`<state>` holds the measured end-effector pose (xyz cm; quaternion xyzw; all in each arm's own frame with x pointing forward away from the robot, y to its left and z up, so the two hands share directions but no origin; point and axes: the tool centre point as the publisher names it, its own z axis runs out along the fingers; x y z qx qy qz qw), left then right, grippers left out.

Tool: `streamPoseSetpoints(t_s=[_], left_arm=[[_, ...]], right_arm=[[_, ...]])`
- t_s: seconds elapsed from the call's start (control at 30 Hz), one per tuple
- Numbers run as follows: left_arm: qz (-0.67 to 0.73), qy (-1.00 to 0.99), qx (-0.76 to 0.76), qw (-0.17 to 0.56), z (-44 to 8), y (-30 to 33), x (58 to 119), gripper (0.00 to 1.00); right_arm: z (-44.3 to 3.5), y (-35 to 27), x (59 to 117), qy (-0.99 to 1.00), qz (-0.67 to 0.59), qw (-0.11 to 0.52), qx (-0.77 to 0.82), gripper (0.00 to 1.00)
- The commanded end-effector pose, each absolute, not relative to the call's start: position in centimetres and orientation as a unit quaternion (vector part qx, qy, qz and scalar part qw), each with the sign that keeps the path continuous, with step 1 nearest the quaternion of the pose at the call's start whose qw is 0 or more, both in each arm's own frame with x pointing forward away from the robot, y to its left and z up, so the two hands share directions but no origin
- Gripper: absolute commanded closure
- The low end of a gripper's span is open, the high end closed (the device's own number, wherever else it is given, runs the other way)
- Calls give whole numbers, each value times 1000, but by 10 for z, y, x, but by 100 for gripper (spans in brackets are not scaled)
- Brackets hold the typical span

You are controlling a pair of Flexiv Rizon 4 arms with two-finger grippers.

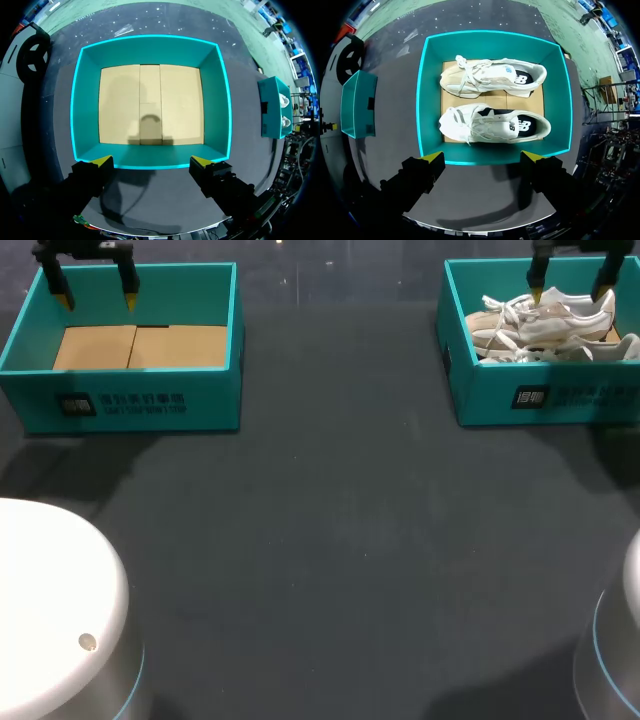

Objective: Take the shoe out of the shoebox, open the shoe tongue, remove and reinsert the insole, then place the shoe into the shoebox

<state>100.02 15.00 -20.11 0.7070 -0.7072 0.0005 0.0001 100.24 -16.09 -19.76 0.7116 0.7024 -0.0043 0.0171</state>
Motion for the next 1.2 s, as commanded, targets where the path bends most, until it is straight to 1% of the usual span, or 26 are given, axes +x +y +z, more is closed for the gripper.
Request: streamPoseSetpoints(t_s=[0.03,0.43,0.9,0.97,1.07,1.17,1.2], left_arm=[[0,-707,707,0,-200,150,1000,0],[0,-707,707,0,-200,150,1000,0],[0,-707,707,0,-200,150,1000,0],[0,-707,707,0,-200,150,1000,0],[0,-707,707,0,-200,150,1000,0],[0,-707,707,0,-200,150,1000,0],[0,-707,707,0,-200,150,1000,0]], right_arm=[[-195,-172,1002,699,-1,21,715,0],[-211,-229,1011,665,-12,47,745,0],[-243,-270,1016,630,-25,28,775,0],[-247,-274,1016,626,-27,28,779,5],[-252,-279,1017,622,-25,22,783,4],[-256,-283,1018,617,-25,20,786,6],[-257,-284,1018,616,-26,20,787,10]])
